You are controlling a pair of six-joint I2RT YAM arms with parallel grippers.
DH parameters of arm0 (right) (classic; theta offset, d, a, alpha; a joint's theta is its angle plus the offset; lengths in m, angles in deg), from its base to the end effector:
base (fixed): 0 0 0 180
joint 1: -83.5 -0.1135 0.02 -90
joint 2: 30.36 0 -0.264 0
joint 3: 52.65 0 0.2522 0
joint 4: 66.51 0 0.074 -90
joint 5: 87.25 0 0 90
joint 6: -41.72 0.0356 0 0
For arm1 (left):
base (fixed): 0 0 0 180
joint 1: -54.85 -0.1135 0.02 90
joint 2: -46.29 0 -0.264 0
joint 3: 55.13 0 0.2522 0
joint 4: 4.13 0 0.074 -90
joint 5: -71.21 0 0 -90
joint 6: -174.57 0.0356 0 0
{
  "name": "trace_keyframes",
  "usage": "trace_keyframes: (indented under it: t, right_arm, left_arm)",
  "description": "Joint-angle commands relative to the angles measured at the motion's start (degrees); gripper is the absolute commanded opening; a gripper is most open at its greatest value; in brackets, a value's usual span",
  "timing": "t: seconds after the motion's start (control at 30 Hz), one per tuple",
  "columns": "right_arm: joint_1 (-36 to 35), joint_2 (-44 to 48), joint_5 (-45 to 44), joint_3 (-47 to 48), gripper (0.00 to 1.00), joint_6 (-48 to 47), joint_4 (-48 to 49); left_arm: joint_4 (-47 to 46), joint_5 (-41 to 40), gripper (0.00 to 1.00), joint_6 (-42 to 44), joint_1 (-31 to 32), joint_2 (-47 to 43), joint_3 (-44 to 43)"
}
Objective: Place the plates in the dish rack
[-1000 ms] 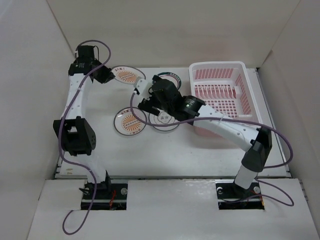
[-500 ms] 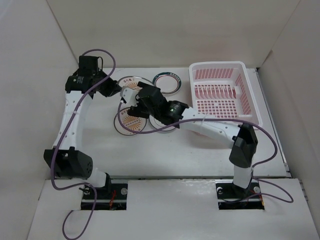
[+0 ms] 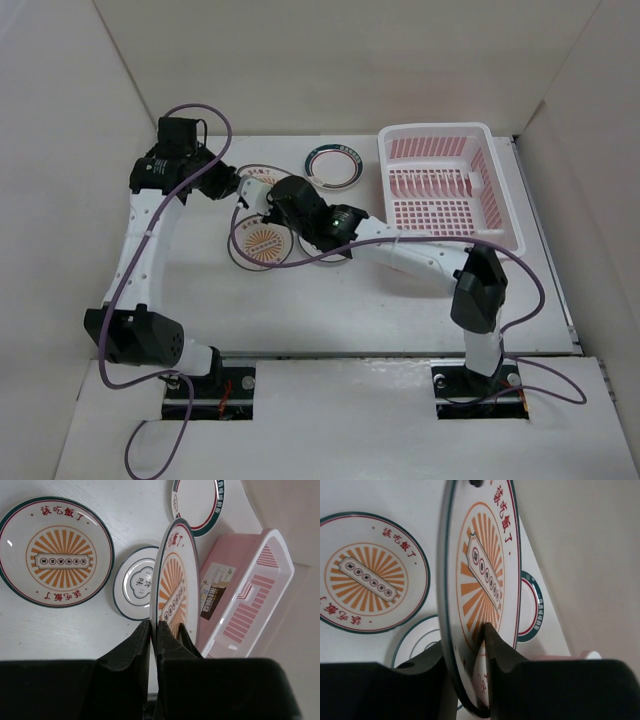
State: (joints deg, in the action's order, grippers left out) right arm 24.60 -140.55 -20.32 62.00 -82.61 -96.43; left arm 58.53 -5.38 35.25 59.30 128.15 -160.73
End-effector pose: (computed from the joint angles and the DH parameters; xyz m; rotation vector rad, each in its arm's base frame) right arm 0.2490 0.3858 0.3350 -1.2531 1.5325 -0.1277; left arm 0.2965 -0.0314 0.4081 -0.7712 2.2120 -0.7506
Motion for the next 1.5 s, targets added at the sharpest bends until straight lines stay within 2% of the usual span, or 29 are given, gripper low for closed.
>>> trace_keyframes:
  t: [0.0, 0.07, 0.13, 0.27, 0.3, 0.37, 0.4, 0.43, 0.53, 0.6, 0.67, 0.8, 0.83, 0.87, 0.93, 0.97, 1.07, 1.2, 1.47]
  right_arm:
    - [0.0, 2.0, -1.1, 1.5, 0.25, 1.2, 3.9]
    - [0.0, 2.6, -1.1, 1.0, 0.18, 1.2, 3.9]
    - [0.0, 3.2, -1.1, 1.0, 0.02, 1.8, 3.9]
    - [0.0, 4.5, -1.1, -0.1, 0.0, 2.9, 3.9]
    - [0.0, 6.0, -1.1, -0.6, 0.0, 3.6, 3.9]
    - [0.0, 7.4, -1.7, -1.2, 0.0, 4.3, 3.9]
    - [0.0, 8.1, -2.2, -2.5, 0.0, 4.3, 3.9]
    - [0.0, 9.6, -2.2, -3.1, 0.0, 5.1, 3.9]
    - [0.0, 12.9, -5.3, -5.8, 0.0, 6.5, 6.0]
    - [1.4, 14.5, -8.8, -5.8, 0.0, 8.3, 6.0]
    - [3.9, 18.1, -8.1, -5.8, 0.0, 14.0, 4.9]
    - [16.1, 26.5, 3.9, -8.4, 0.0, 25.3, 2.7]
    - [22.6, 27.8, 10.7, -9.1, 0.0, 26.9, 1.9]
    - [25.9, 28.8, 14.2, -10.3, 0.0, 28.1, 1.3]
    - [31.7, 29.4, 22.6, -10.4, 0.0, 29.3, -0.6]
    - [37.0, 28.9, 25.6, -10.4, 0.0, 29.3, -1.8]
    - [44.7, 27.0, 32.7, -10.3, 0.0, 32.0, -3.6]
    - [49.0, 25.0, 35.5, -13.2, 0.0, 35.9, -2.0]
    - [47.9, 20.6, 37.0, -16.6, 0.0, 38.5, -0.4]
  left_arm:
    - [-1.4, 0.3, 0.0, -0.4, 0.1, -3.4, -0.8]
    - [-1.4, 0.3, 0.0, -0.4, 0.1, -3.4, -0.8]
    - [-2.0, 0.8, 0.0, -0.4, 0.1, -3.4, -0.8]
    - [-4.8, 2.1, 0.0, -0.4, -0.4, -3.4, -0.8]
    - [-5.9, 3.9, 0.11, -0.4, -0.4, -3.4, -0.8]
    - [-11.5, 5.8, 0.48, -0.4, -0.4, -4.2, 0.2]
    - [-14.3, 7.1, 0.87, -0.4, -0.9, -5.0, 1.6]
    - [-17.3, 9.4, 1.0, -0.4, -0.9, -5.6, 2.1]
    - [-25.4, 10.7, 1.0, -0.4, -2.0, -6.3, 2.7]
    - [-28.0, 8.7, 1.0, -0.4, -2.0, -6.8, 2.7]
    - [-28.6, 7.4, 1.0, 1.3, -2.0, -6.8, 2.7]
    - [-28.1, 4.6, 1.0, 5.9, -2.0, -6.8, 5.2]
    - [-28.1, 4.6, 1.0, 6.7, -2.0, -6.8, 6.0]
    - [-28.1, 4.6, 1.0, 7.4, -2.0, -6.8, 7.8]
    - [-28.1, 5.1, 1.0, 8.7, -2.0, -7.4, 9.5]
    - [-28.6, 5.1, 1.0, 8.7, -2.0, -7.4, 10.3]
    - [-28.6, 3.8, 1.0, 9.9, -2.0, -7.4, 12.0]
    - [-26.8, 0.6, 1.0, 12.2, -2.0, -6.9, 12.0]
    - [-24.9, -2.5, 1.0, 15.7, -2.0, -6.4, 12.0]
